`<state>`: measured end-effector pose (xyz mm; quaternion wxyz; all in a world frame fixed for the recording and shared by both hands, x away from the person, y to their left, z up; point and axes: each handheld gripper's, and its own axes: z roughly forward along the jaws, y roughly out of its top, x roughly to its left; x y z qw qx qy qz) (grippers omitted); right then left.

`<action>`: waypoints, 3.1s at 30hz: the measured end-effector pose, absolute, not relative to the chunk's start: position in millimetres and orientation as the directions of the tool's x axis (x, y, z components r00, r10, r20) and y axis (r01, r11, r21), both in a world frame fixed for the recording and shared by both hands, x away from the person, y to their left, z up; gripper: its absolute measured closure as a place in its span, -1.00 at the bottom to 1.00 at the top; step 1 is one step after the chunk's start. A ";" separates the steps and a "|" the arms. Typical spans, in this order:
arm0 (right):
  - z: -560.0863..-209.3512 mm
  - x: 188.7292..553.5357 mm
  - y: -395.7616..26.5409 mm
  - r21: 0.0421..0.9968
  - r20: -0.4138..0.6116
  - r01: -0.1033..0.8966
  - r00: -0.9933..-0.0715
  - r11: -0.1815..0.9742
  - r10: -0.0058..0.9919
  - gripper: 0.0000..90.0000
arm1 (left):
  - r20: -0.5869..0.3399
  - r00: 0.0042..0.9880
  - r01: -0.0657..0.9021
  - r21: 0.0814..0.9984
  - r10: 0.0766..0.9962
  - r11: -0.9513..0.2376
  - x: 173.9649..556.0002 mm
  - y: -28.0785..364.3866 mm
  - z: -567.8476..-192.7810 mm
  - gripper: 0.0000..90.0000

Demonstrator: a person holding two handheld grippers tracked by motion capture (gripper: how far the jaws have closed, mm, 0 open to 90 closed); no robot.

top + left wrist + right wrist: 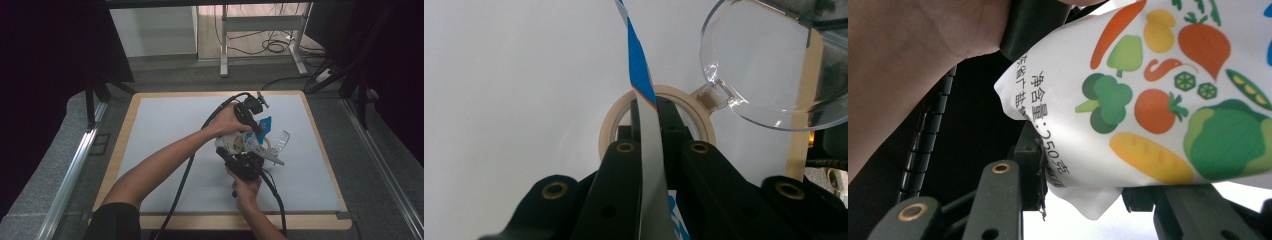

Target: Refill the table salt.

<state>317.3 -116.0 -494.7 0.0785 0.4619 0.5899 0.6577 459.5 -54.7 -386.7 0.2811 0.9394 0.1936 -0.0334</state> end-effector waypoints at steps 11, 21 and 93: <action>-494.5 317.4 -116.5 0.850 0.513 0.440 -0.562 -0.291 0.648 0.35 | -0.172 0.924 0.381 0.514 0.343 -0.768 459.9 -55.1 -387.3 0.99; -493.6 316.8 -116.4 0.849 0.516 0.439 -0.562 -0.295 0.647 0.36 | -0.176 0.921 0.387 0.517 0.348 -0.763 458.9 -55.5 -386.4 0.99; -491.4 316.4 -120.0 0.842 0.526 0.453 -0.565 -0.294 0.636 0.37 | -0.181 0.926 0.375 0.517 0.331 -0.769 461.8 -54.8 -388.2 0.99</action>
